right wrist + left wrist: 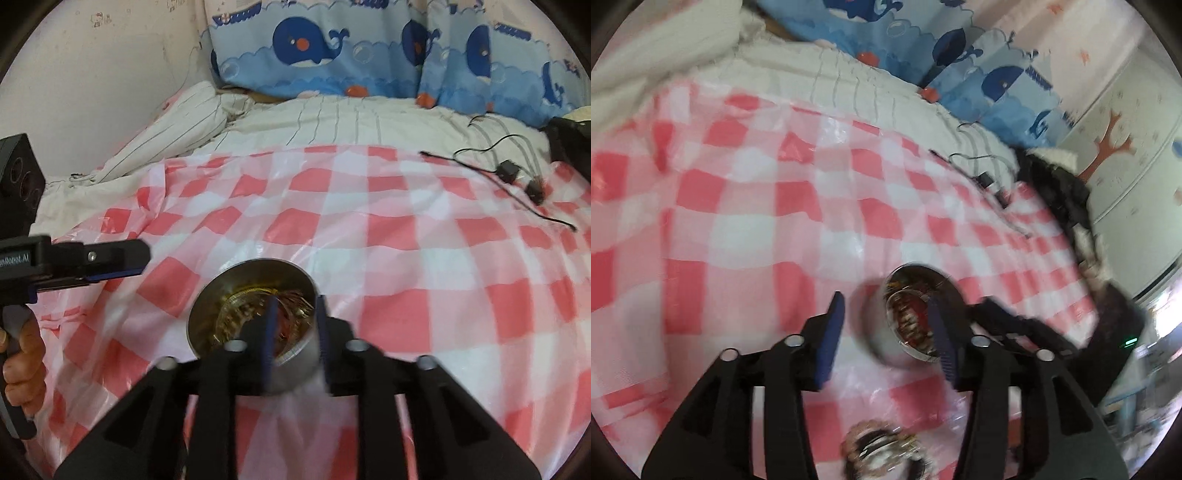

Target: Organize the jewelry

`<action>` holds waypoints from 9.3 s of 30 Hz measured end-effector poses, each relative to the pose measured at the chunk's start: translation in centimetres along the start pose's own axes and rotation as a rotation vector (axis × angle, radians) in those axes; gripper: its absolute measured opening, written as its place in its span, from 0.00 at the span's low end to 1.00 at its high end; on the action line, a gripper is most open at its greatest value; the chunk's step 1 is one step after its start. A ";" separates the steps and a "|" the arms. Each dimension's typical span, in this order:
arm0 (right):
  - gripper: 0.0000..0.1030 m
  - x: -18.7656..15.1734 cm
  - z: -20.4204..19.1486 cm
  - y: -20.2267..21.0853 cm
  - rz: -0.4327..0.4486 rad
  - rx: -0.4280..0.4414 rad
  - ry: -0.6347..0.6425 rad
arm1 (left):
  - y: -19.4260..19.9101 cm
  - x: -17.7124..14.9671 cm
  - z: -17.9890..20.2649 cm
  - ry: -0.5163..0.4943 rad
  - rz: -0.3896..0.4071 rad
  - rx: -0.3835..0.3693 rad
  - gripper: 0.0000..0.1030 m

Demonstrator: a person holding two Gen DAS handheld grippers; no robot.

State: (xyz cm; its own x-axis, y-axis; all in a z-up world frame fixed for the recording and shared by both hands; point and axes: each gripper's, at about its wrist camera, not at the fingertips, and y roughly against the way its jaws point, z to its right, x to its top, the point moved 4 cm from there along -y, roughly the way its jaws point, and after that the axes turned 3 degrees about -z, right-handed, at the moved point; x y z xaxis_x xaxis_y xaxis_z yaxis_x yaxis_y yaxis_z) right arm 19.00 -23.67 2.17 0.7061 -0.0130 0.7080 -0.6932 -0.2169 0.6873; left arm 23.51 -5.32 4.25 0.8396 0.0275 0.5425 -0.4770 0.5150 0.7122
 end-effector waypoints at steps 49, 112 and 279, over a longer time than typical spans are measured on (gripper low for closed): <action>0.93 -14.6 -2.5 5.7 -0.122 -0.019 -0.061 | 4.5 -17.5 -0.6 -0.135 0.061 0.472 0.92; 0.93 -14.6 -2.1 5.9 -0.112 -0.005 -0.084 | 4.1 -17.7 -0.6 -0.126 0.054 0.458 0.93; 0.51 -8.9 -6.7 0.5 -0.235 0.342 -0.259 | 5.6 -4.8 -0.9 -0.030 0.027 -0.147 0.07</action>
State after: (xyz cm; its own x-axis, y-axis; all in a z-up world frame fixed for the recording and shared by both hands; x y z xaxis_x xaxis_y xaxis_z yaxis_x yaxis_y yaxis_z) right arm 11.43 -17.10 -2.70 0.8808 -0.1584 0.4461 -0.4539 -0.5506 0.7006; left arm 17.06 -1.82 5.26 0.8181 0.0186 0.5748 -0.4541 0.6343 0.6257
